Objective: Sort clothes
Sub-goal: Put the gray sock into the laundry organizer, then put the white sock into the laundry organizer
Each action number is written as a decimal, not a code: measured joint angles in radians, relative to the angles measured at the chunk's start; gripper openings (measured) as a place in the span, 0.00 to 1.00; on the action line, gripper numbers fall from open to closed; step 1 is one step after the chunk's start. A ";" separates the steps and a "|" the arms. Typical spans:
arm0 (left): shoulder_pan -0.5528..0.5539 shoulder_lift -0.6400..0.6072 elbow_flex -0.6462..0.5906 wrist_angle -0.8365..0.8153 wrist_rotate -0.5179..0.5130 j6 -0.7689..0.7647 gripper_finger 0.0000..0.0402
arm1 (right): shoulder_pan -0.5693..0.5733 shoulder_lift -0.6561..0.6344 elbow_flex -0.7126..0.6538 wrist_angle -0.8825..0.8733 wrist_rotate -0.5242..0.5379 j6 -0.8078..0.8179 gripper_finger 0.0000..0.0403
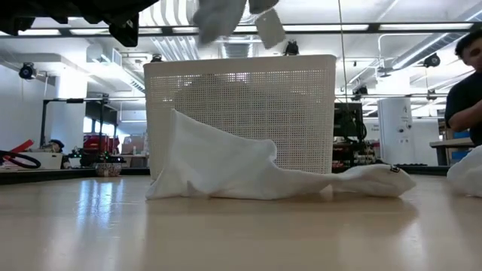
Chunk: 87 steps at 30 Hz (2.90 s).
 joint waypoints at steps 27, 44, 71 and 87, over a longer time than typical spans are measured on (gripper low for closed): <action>0.000 0.000 0.000 0.000 0.000 0.007 0.00 | -0.548 0.039 -0.011 0.023 -0.258 0.095 0.12; 0.000 0.000 0.000 -0.003 0.000 0.007 0.00 | -0.441 -0.020 -0.017 -0.209 -0.267 0.142 0.26; -0.005 0.000 0.000 0.006 -0.003 0.026 0.00 | 0.175 -0.216 -0.806 0.394 -0.308 0.603 0.01; -0.005 0.000 0.000 0.006 -0.003 0.030 0.00 | 0.151 -0.213 -1.033 0.905 -0.322 0.599 0.45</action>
